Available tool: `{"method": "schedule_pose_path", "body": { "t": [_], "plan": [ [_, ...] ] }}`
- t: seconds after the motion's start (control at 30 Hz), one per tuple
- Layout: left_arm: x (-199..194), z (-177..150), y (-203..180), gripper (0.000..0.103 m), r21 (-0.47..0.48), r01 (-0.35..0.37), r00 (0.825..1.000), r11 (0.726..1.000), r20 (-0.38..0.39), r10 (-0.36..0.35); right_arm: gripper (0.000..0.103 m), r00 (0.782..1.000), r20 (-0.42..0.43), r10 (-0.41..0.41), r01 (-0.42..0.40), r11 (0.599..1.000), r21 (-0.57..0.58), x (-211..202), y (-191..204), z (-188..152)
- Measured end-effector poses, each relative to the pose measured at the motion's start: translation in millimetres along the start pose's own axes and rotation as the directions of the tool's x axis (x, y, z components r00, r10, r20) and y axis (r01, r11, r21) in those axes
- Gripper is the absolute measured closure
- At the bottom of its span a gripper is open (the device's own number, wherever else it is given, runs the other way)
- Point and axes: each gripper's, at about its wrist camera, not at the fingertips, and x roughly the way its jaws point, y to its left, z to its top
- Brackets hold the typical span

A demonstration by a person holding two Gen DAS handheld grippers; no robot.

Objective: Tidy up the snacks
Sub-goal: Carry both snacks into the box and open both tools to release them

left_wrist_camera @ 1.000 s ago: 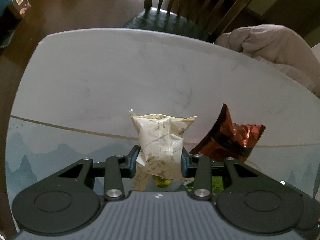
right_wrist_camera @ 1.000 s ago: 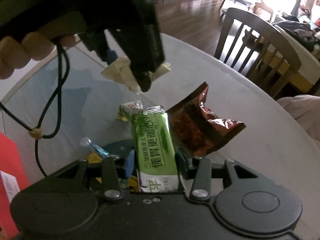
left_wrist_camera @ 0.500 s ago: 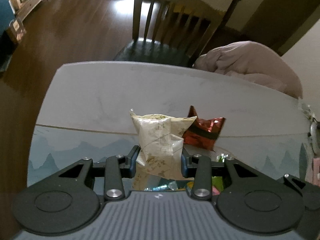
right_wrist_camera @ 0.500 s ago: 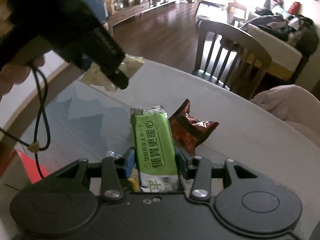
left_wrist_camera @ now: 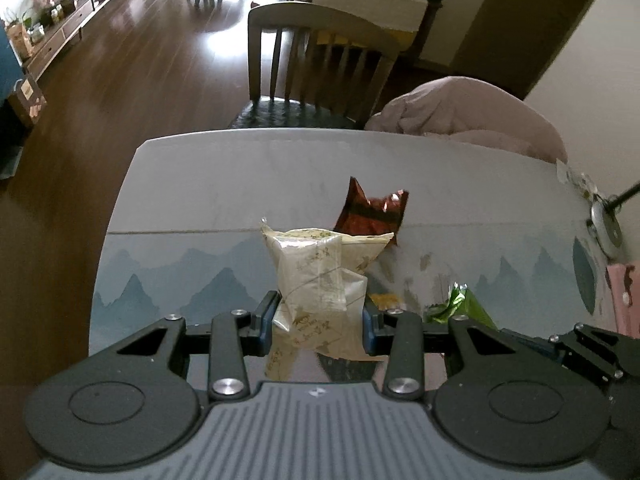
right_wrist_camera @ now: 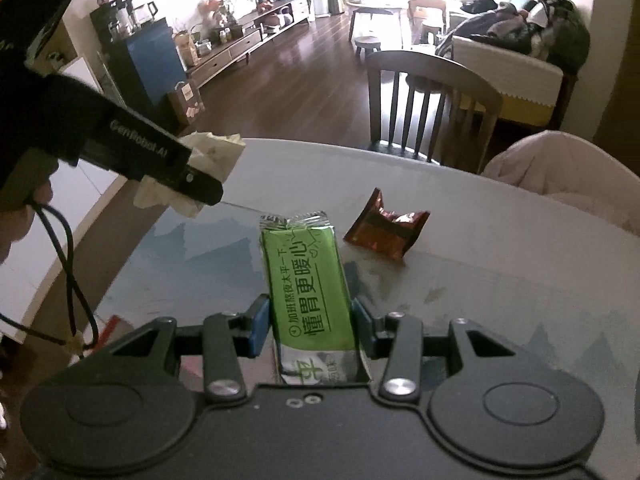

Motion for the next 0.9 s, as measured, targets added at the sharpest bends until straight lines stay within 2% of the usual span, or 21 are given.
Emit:
{"method": "schedule_pose_path", "body": {
  "t": [0.53,0.9],
  "plan": [
    [-50.1,-104.0,12.7,0.064,0.080,0.050,0.998,0.996,-0.043,-0.047,0.059,0.999,0.016,0.037,-0.038,0.994,0.101,-39.5,45.0,-63.6],
    [-51.3,-162.2,31.7,0.064,0.072,0.060,0.994,0.996,-0.090,-0.053,0.059,0.999,-0.004,0.031,-0.030,0.989,0.142,-36.8,65.4,-107.8]
  ]
}}
